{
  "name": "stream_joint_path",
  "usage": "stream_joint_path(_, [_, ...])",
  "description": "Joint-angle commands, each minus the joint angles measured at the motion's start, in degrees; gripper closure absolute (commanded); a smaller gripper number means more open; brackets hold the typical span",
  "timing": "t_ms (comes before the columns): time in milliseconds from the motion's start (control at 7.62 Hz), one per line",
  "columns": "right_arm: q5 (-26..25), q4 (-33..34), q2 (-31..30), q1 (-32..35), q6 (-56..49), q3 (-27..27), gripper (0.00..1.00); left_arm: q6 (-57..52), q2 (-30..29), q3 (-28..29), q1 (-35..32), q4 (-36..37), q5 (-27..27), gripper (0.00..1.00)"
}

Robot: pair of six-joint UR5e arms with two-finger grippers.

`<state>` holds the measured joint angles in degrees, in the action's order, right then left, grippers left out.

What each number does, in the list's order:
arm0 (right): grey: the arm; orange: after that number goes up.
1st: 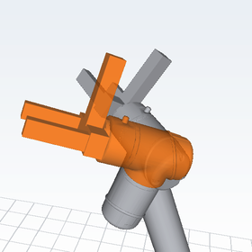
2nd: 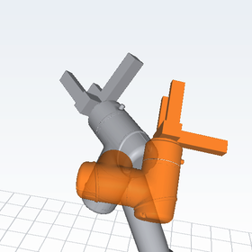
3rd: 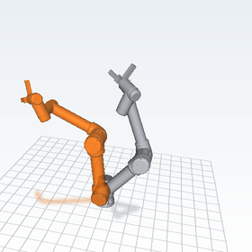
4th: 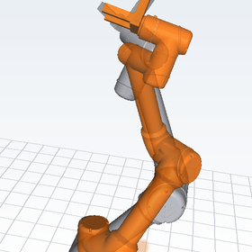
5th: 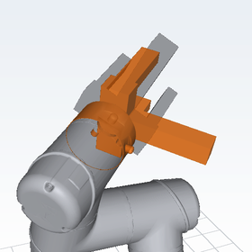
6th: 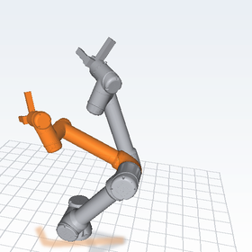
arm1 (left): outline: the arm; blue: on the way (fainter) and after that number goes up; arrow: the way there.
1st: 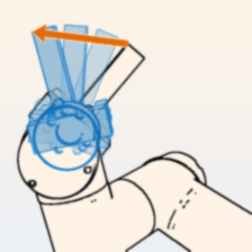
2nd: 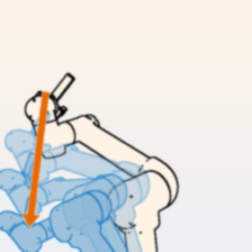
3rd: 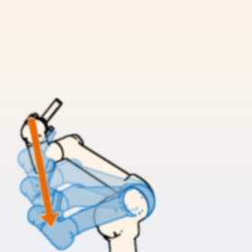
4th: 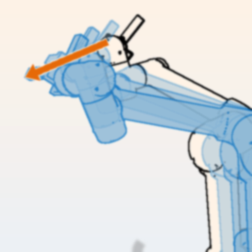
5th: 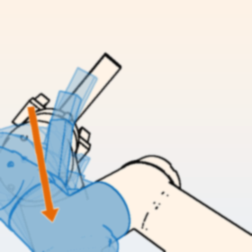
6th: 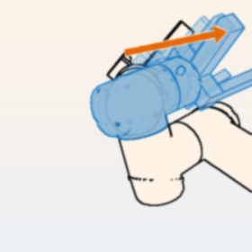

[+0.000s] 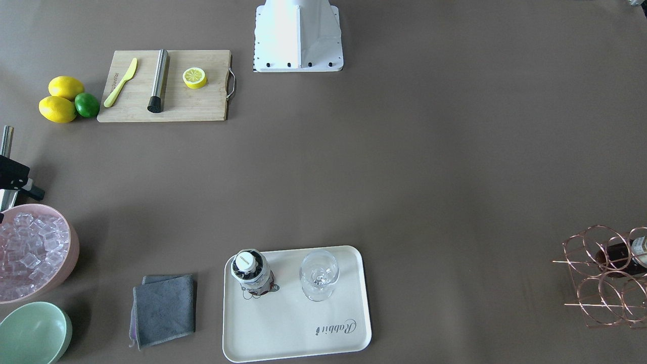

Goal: Take tea from basket to plate

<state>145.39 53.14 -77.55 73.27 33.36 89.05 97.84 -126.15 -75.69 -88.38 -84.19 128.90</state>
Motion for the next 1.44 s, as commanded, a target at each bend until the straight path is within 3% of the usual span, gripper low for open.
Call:
stream_joint_path(0, [0.6,20.42,-5.85,2.22,0.57,11.9,0.0,0.94,-0.06,5.28,-0.57,-4.65,-0.23,1.0])
stream_joint_path(262, [-0.02,32.86,-10.84,3.72,0.57,15.97,0.0,1.21,-0.06,8.62,-0.04,-9.13,-0.5,1.0])
stream_joint_path(525, [-4.91,33.69,-18.58,4.86,0.57,16.07,0.0,2.97,-0.06,8.54,0.14,-9.67,-0.5,1.0])
stream_joint_path(787, [-6.61,33.52,-23.15,7.31,-0.57,16.07,0.0,2.97,0.37,8.89,0.75,-11.5,-0.58,1.0])
stream_joint_path(1312, [-10.48,33.61,-27.57,13.47,-24.95,15.81,0.0,5.14,-0.06,11.18,1.1,-14.42,-2.69,1.0])
